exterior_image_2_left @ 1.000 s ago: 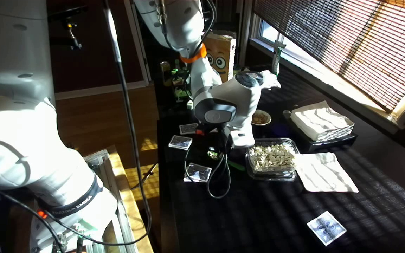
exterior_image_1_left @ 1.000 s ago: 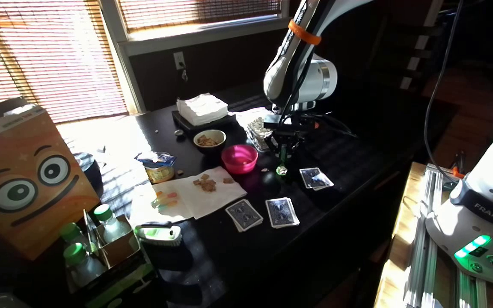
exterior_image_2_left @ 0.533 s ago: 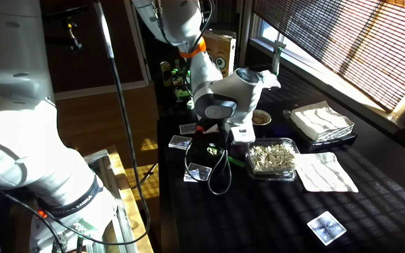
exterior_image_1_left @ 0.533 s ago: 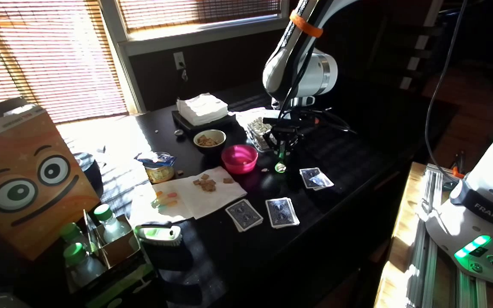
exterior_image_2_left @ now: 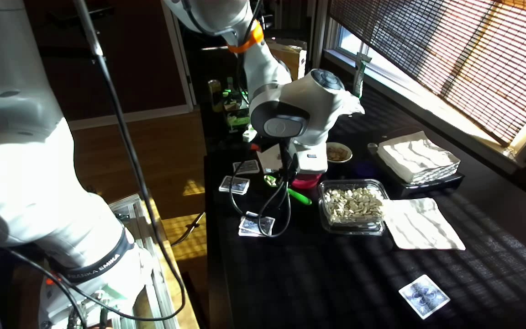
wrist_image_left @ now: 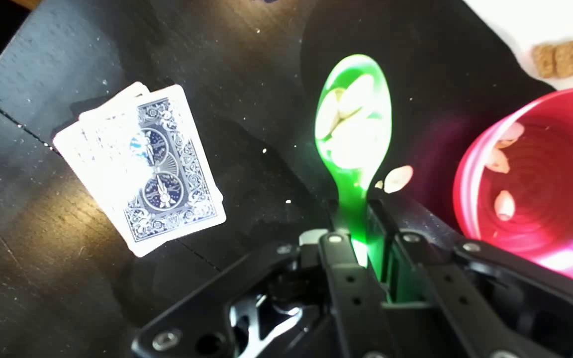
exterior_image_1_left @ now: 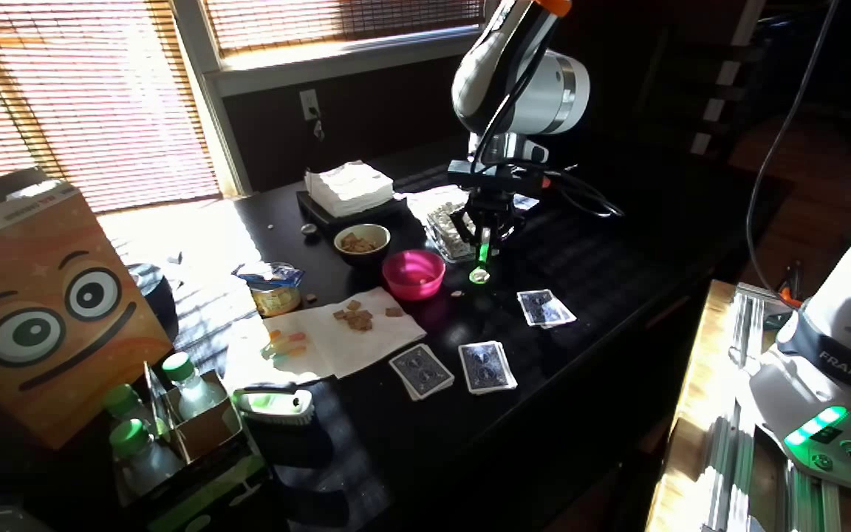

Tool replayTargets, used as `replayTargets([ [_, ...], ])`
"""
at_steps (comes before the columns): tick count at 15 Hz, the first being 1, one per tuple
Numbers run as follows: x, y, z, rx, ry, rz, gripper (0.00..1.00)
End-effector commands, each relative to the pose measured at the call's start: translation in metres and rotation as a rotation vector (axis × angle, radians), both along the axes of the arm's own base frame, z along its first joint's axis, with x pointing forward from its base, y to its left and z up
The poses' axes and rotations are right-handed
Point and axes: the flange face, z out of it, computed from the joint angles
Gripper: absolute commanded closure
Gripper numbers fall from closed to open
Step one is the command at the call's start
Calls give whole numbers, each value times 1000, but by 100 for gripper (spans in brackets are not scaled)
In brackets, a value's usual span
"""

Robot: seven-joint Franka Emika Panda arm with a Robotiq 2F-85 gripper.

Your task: Put the white object on the green spoon, then put the spoon in the pink bowl

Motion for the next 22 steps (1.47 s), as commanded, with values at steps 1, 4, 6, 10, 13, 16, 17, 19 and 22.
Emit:
replayTargets([
  [1,-8,10,22,11,10,-45,96],
  [4,-6,17,37,9,-6,-40,96],
  [6,-1,21,48,-1,-29,-31,96],
  [10,13,36,73,-31,-89,12,96],
  [13,28,48,87,-60,-135,61,96],
  [16,48,58,93,-84,-168,105,96],
  [17,55,62,95,-96,-185,129,96],
  [19,67,68,98,-112,-229,172,96],
  [22,82,75,98,-143,-314,235,96],
])
